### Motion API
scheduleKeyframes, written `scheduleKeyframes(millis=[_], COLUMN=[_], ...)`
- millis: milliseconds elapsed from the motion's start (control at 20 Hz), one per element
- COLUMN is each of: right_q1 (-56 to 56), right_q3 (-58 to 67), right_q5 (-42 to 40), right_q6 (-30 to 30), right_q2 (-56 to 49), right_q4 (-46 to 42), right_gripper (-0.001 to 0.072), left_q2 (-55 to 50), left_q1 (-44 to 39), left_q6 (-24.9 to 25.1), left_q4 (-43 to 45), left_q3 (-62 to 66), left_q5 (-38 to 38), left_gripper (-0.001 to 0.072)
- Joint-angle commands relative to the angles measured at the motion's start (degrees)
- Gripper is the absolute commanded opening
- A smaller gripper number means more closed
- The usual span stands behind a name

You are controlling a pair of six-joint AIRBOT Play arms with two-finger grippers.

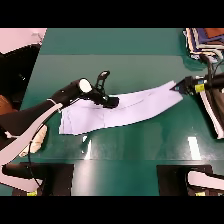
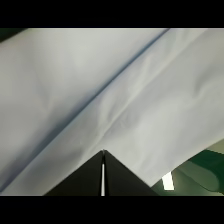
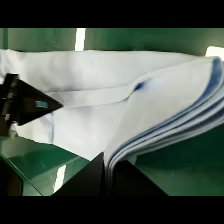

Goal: Fold the shirts.

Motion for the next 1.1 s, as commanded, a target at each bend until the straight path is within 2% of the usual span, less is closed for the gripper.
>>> scheduleKeyframes(millis=[0, 200, 600, 700, 900, 1050], right_q1=[6.6, 13.6, 26.3, 29.8, 39.0, 48.5], right_q3=[6.8, 12.7, 13.5, 13.5, 13.5, 13.5], right_q5=[-0.4, -2.3, -9.4, -12.5, -20.0, -28.3], right_q6=[3.4, 5.3, 5.7, 5.7, 5.0, -1.4], right_q2=[4.2, 4.1, 4.1, 4.1, 2.1, -4.8], right_q4=[2.8, 2.9, 3.0, 3.0, 4.7, 11.6], right_gripper=[0.002, 0.002, 0.002, 0.002, 0.002, 0.0021], left_q2=[-2.8, -3.0, -2.0, 1.6, 16.0, 27.0], left_q1=[-1.9, -1.9, -0.8, 2.4, 15.0, 25.5], left_q6=[-0.5, -0.5, -0.5, -0.5, -0.4, -0.4], left_q4=[0.0, 0.9, 3.6, 5.5, 16.4, 20.9], left_q3=[1.3, 1.3, 1.5, 1.5, 1.5, 1.5], left_q5=[0.9, 0.8, 2.2, 0.6, -3.4, -4.4], left_gripper=[0.0025, 0.0025, 0.0024, 0.0024, 0.0025, 0.0025])
